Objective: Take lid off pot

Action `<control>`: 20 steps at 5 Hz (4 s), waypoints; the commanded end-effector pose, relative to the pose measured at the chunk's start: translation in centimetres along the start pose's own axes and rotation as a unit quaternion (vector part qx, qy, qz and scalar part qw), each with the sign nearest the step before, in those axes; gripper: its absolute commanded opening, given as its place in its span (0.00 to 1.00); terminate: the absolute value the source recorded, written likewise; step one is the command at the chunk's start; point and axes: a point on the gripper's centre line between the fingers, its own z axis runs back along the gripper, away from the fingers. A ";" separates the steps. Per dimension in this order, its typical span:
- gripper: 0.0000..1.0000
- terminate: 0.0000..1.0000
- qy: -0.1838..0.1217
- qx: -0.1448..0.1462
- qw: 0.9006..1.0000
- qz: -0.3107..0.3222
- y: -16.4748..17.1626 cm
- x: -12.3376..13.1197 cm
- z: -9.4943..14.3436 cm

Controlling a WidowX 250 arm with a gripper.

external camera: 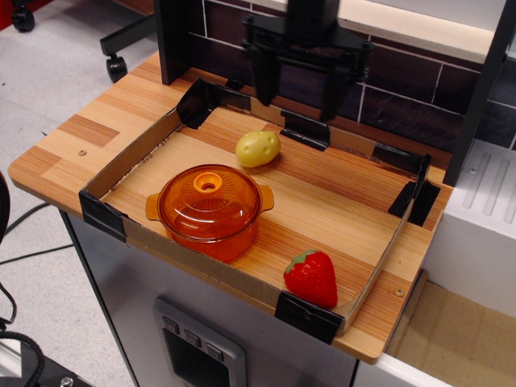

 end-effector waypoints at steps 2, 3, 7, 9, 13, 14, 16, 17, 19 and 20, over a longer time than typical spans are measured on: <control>1.00 0.00 -0.033 -0.018 0.997 -0.070 2.8 -3.4 -0.6; 1.00 0.00 -0.018 -0.019 0.996 -0.082 3.2 -4.0 -1.3; 1.00 0.00 0.014 -0.008 0.993 -0.117 3.8 -5.8 -3.8; 0.00 0.00 0.017 -0.019 0.992 -0.120 4.0 -5.9 -4.3; 0.00 0.00 0.025 -0.012 0.997 -0.069 4.4 -2.6 -0.3; 0.00 0.00 0.033 -0.021 0.998 -0.046 3.1 -0.8 -0.3; 0.00 0.00 0.054 -0.027 0.998 -0.028 -1.6 1.5 -2.0; 0.00 0.00 0.052 -0.026 0.998 -0.032 -3.7 2.0 -3.1; 0.00 0.00 0.052 -0.023 0.998 -0.029 -6.4 2.1 -5.2; 0.00 0.00 0.047 -0.026 0.998 -0.026 -6.6 2.0 -6.0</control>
